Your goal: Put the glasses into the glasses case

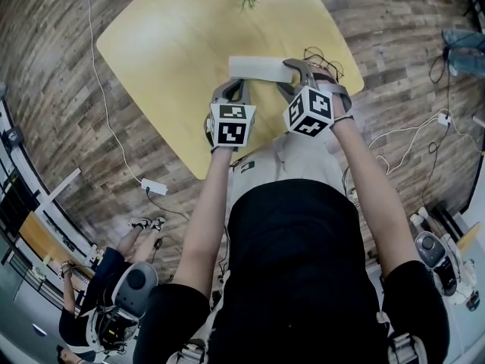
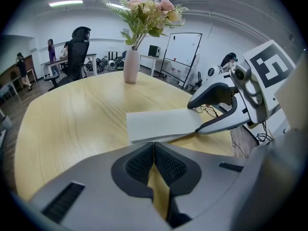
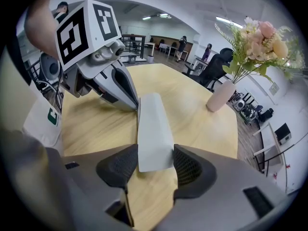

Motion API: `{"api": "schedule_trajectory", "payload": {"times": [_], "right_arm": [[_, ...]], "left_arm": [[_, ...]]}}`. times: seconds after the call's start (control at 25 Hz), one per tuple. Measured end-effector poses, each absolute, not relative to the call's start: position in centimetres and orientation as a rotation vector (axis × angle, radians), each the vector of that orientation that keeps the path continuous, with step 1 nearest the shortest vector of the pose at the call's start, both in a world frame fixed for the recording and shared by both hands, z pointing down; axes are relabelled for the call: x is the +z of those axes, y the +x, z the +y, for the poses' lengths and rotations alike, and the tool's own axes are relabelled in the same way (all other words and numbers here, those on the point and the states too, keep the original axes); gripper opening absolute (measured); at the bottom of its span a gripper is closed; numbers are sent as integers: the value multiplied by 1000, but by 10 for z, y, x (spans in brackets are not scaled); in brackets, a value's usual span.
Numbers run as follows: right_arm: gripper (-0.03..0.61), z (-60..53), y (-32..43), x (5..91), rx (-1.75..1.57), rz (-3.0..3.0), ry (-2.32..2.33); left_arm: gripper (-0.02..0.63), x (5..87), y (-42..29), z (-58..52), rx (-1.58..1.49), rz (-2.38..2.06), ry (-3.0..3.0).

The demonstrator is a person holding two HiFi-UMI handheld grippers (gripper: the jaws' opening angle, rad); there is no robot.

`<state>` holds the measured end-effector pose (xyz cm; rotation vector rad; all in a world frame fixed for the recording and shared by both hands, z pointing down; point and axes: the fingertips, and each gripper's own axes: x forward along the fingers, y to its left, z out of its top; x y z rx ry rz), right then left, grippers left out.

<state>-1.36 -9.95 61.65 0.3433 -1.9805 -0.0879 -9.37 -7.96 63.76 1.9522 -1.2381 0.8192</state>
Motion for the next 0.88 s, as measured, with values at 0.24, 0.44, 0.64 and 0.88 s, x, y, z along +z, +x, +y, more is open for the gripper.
{"api": "schedule_trajectory", "payload": {"times": [0.24,0.44,0.64,0.88], "right_arm": [[258,-100,-14,616,-71,-1985,340],[258,-98,-13,611,-72,-1994,355],[225,-100,-14,598,-93,-2010,378],[195,-104,-15,585,-96,-2028,405]], "left_arm": [[24,638,-94,-79,819,-1239,1956],[25,637,-93,-75,848,-1227,1955],[25,626,-91,-75,848,-1224,1975],[24,615,-90,-75,847,-1223,1989]]}}
